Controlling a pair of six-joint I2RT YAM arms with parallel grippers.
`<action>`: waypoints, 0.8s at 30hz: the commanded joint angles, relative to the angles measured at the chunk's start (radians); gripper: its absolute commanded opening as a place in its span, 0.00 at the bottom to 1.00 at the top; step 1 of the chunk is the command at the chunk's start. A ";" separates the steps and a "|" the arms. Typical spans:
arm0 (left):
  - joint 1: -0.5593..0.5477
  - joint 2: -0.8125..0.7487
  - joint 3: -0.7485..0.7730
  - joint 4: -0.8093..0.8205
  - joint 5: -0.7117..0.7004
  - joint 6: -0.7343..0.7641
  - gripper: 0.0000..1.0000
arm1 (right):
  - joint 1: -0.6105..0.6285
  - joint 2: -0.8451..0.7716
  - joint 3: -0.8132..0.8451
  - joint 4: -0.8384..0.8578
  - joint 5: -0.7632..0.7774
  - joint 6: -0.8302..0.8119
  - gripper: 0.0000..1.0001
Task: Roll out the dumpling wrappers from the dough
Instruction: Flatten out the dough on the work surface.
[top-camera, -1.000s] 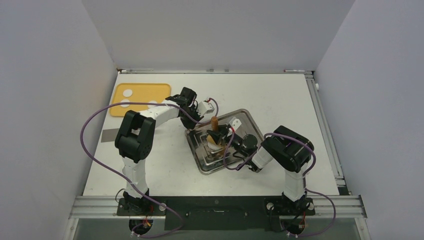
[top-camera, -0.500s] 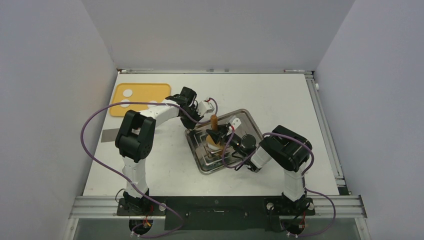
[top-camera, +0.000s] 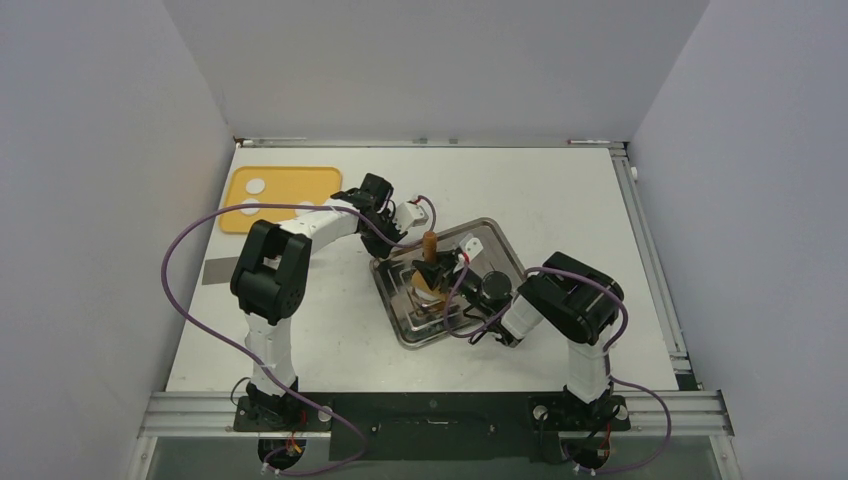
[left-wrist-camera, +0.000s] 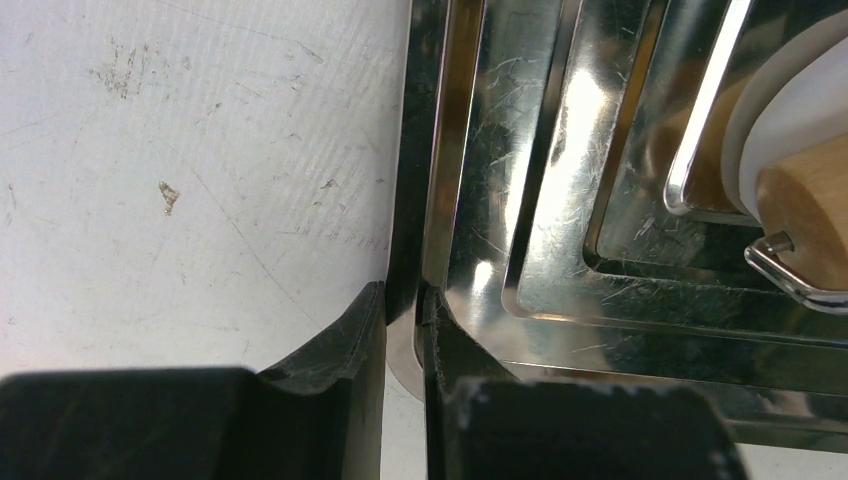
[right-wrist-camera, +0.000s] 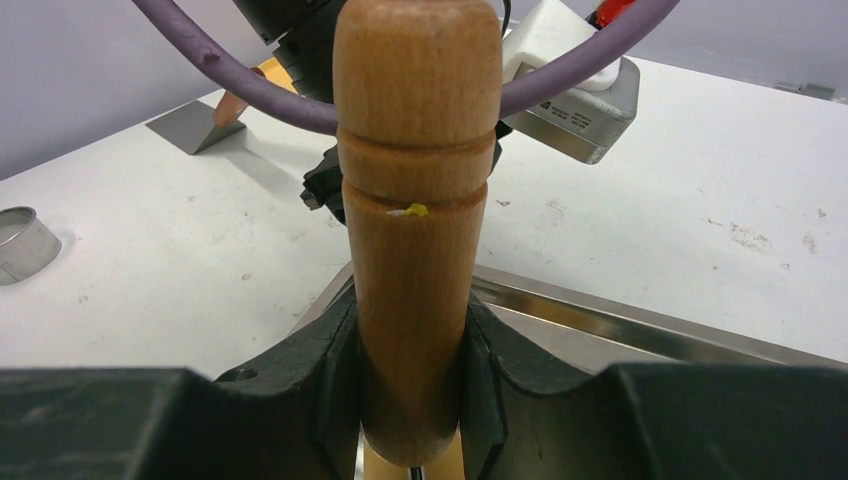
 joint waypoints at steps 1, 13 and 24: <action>-0.011 0.114 -0.052 -0.070 0.016 0.003 0.00 | -0.038 0.022 -0.012 0.016 -0.033 -0.033 0.08; -0.010 0.121 -0.045 -0.078 0.017 0.004 0.00 | 0.119 0.126 -0.129 0.127 0.014 0.043 0.08; -0.010 0.121 -0.042 -0.082 0.019 0.004 0.00 | 0.073 -0.212 -0.047 -0.141 -0.072 -0.044 0.08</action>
